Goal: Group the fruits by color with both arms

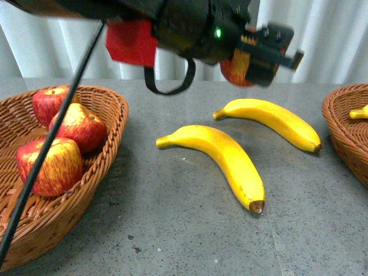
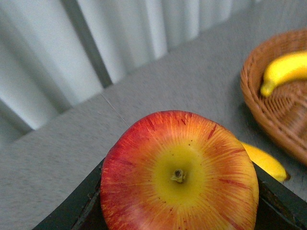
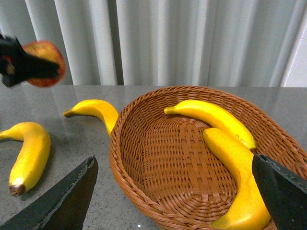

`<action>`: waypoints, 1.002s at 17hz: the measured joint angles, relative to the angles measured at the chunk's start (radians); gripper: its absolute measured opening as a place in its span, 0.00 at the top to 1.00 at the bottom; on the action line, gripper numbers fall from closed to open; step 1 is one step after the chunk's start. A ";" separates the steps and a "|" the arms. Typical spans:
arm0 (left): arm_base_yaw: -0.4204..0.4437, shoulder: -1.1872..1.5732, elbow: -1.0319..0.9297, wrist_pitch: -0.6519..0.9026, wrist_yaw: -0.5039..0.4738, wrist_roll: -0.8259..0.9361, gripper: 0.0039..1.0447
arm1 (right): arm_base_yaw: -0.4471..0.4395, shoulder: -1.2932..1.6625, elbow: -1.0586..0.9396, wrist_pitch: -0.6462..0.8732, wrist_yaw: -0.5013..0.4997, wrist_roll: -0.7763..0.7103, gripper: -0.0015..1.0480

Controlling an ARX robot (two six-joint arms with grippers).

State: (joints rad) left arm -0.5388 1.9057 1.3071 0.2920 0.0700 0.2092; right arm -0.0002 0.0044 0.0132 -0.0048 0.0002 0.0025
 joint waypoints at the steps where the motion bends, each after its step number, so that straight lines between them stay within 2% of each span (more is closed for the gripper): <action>1: 0.003 -0.087 -0.063 0.049 -0.068 -0.032 0.35 | 0.000 0.000 0.000 0.000 0.000 0.000 0.06; 4: 0.037 -0.253 -0.224 0.117 -0.240 -0.133 0.35 | 0.000 0.000 0.000 0.000 0.000 0.000 0.06; 6: 0.089 -0.393 -0.380 0.138 -0.380 -0.217 0.35 | 0.000 0.000 0.000 0.000 0.000 0.000 0.06; 9: 0.187 -0.594 -0.554 0.151 -0.512 -0.308 0.36 | 0.000 0.000 0.000 0.000 0.000 0.000 0.06; 14: 0.392 -0.733 -0.739 0.101 -0.517 -0.438 0.36 | 0.000 0.000 0.000 0.000 0.000 0.000 0.06; 17: 0.415 -0.713 -0.782 0.128 -0.498 -0.470 0.36 | 0.000 0.000 0.000 0.000 0.000 0.000 0.06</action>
State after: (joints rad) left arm -0.1234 1.1927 0.5247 0.4202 -0.4278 -0.2604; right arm -0.0002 0.0044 0.0132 -0.0048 0.0002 0.0025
